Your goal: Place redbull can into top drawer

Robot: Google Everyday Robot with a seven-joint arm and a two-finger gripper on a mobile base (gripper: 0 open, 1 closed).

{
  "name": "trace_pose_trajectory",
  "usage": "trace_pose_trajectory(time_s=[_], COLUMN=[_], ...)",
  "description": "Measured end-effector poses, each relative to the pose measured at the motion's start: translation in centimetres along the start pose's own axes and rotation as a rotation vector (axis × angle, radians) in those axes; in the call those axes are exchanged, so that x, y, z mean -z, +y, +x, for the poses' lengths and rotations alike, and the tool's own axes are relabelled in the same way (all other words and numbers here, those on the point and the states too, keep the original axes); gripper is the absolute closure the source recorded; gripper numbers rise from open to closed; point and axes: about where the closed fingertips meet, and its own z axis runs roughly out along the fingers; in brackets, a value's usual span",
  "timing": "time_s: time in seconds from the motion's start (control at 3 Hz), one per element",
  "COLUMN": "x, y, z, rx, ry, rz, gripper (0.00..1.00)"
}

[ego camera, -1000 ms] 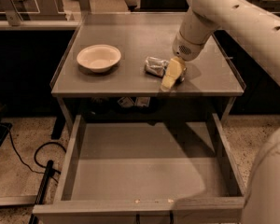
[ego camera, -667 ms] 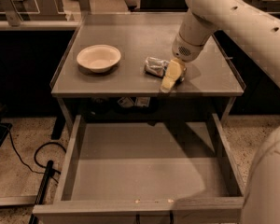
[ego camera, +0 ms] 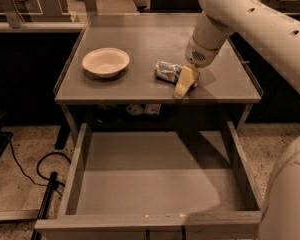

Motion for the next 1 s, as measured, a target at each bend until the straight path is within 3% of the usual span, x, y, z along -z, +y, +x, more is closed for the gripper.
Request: trace_pose_trajectory(time_s=[1.0], x=[0.01], y=[0.01], z=[0.0], rx=[0.0], ry=[0.0], rz=[0.0], gripper=[0.89])
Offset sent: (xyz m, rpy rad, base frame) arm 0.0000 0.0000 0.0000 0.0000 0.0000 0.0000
